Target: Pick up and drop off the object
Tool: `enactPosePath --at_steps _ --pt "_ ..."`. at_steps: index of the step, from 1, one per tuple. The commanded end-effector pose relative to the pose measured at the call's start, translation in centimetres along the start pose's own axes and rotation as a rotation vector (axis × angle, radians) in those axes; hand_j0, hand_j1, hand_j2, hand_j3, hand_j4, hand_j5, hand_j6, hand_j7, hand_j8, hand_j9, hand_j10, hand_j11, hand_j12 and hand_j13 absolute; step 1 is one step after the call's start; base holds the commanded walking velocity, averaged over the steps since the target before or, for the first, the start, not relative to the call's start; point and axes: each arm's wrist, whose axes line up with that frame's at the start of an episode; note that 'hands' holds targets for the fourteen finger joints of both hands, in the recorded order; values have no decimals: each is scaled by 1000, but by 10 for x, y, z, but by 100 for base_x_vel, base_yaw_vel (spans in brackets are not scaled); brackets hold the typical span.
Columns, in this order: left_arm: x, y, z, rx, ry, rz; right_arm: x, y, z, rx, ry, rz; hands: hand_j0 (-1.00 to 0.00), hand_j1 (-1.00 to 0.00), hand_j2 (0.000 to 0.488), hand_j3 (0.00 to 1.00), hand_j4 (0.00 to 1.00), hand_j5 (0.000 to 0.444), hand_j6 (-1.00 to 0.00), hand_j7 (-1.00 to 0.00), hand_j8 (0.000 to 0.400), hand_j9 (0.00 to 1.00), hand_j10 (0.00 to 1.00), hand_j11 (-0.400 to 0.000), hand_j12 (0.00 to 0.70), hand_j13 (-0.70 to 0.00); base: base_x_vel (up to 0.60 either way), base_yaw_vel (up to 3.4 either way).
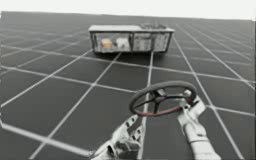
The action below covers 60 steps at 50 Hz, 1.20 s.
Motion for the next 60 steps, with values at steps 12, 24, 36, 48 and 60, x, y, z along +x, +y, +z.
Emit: enactPosePath --at_steps 12,24,36,48,60 --pt "1 -6 3 23 -4 -10 0 -3 8 36 -13 5 0 0 0 1000 1000 0 0 0 0 1000 1000 -400 0 -700 58 4" --pt "1 -6 3 23 -4 -10 0 -3 8 36 -13 5 0 0 0 1000 1000 0 0 0 0 1000 1000 -400 0 -700 58 4" --pt "1 -6 3 23 -4 -10 0 -3 8 36 -13 5 0 0 0 1000 1000 0 0 0 0 1000 1000 -400 0 -700 57 5" --pt "1 -6 3 23 -4 -10 0 -3 8 36 -13 5 0 0 0 1000 1000 0 0 0 0 1000 1000 -400 0 -700 57 5" --pt "1 -6 3 23 -4 -10 0 -3 8 36 -13 5 0 0 0 1000 1000 0 0 0 0 1000 1000 -400 0 -700 57 5"
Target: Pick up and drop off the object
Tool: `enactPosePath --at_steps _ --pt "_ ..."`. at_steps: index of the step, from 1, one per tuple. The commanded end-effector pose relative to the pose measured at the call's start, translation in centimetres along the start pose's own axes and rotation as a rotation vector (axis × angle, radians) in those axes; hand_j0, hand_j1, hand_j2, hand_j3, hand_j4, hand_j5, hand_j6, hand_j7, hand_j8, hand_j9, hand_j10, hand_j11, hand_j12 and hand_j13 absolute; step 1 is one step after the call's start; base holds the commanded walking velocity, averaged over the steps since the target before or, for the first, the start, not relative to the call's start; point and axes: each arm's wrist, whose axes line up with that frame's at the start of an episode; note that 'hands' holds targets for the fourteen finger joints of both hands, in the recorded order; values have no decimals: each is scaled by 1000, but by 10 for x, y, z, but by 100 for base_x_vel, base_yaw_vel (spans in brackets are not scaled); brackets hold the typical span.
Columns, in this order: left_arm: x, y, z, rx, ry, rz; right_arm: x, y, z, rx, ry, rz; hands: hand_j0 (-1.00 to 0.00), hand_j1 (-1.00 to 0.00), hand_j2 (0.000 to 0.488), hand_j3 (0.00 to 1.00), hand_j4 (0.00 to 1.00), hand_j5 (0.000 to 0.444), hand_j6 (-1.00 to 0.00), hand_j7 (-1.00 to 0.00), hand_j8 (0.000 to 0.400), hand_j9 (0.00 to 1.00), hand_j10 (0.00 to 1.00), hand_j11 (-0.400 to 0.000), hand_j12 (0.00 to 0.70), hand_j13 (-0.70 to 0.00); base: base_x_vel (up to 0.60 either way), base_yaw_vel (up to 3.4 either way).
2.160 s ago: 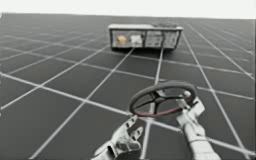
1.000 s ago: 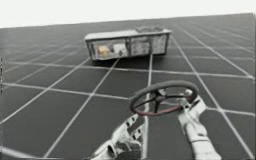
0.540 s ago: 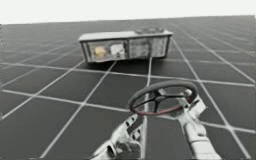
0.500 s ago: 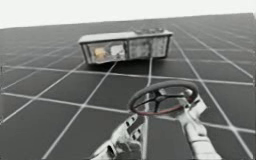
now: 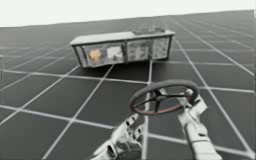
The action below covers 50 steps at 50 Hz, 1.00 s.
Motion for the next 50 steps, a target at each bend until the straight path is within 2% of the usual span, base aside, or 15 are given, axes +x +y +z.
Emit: enactPosePath --at_steps 1,50 --pt "-2 4 -1 -16 -12 -3 -5 7 3 -6 -16 19 0 0 0 1000 1000 0 0 0 0 1000 1000 -400 0 -700 56 7" --pt "-2 4 -1 -16 -12 -3 -5 7 3 -6 -16 19 0 0 0 1000 1000 0 0 0 0 1000 1000 -400 0 -700 58 4"
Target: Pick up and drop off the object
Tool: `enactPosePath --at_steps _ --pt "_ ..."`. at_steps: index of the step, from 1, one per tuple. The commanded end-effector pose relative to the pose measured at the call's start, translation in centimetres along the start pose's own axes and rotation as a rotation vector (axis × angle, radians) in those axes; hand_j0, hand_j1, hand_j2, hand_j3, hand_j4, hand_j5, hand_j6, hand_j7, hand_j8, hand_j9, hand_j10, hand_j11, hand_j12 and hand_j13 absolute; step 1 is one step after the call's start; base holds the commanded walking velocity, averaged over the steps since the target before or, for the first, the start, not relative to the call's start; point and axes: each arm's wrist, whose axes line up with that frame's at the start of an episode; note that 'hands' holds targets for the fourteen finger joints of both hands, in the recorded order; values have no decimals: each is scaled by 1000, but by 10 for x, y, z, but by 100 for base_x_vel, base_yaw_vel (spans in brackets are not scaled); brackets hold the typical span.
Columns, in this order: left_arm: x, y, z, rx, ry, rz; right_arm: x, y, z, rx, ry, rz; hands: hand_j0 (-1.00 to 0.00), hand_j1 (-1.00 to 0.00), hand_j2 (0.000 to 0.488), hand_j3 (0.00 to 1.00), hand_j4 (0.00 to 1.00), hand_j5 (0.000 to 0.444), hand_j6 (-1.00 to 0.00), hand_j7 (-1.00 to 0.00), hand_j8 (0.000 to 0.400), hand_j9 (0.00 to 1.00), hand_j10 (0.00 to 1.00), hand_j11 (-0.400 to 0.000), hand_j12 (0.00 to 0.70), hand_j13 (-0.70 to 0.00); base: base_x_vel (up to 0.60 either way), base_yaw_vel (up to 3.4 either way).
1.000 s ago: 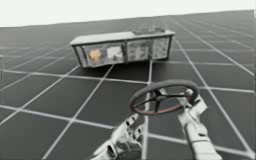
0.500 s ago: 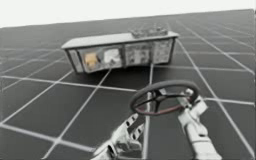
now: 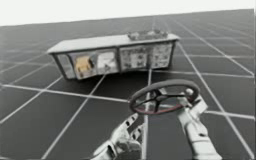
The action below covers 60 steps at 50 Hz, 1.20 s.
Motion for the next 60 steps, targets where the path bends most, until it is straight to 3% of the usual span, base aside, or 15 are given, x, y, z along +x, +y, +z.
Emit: enactPosePath --at_steps 1,27,60 --pt "-3 3 0 -12 -16 -3 -6 9 4 0 -17 26 0 0 0 1000 1000 0 0 0 0 1000 1000 -400 0 -700 56 7" --pt "-3 3 0 -12 -16 -3 -6 9 4 0 -17 26 0 0 0 1000 1000 0 0 0 0 1000 1000 -400 0 -700 56 6" --pt "-3 3 0 -12 -16 -3 -6 9 4 0 -17 26 0 0 0 1000 1000 0 0 0 0 1000 1000 -400 0 -700 41 37"
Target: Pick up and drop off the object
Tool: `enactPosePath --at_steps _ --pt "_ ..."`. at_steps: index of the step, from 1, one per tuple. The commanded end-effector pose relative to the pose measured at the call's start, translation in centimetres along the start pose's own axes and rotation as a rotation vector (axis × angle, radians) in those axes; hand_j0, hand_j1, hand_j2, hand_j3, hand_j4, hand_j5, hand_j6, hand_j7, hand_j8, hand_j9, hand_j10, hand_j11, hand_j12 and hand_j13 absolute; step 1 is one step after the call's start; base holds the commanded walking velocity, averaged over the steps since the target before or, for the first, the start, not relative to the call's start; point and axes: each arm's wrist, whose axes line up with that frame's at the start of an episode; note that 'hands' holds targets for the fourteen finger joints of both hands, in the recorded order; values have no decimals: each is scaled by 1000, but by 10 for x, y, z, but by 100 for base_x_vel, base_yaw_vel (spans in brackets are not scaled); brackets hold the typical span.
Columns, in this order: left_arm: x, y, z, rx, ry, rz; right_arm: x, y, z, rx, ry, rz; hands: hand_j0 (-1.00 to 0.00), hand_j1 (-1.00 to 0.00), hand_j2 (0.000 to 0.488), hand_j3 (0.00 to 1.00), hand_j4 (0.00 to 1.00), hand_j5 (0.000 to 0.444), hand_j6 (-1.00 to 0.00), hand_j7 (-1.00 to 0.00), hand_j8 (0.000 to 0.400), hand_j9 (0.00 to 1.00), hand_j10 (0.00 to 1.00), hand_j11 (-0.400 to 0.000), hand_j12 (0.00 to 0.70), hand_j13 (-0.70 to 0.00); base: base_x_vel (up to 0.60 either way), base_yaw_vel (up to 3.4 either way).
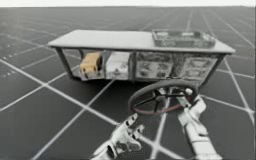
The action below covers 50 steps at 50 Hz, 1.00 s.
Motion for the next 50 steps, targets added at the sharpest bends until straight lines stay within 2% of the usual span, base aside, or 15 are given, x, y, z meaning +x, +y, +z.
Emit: enactPosePath --at_steps 1,50 --pt "2 -5 1 16 4 -8 2 -4 5 26 -7 -5 0 0 0 1000 1000 0 0 0 0 1000 1000 -400 0 -700 39 40" --pt "2 -5 1 16 4 -8 2 -4 5 26 -7 -5 0 0 0 1000 1000 0 0 0 0 1000 1000 -400 0 -700 36 28"
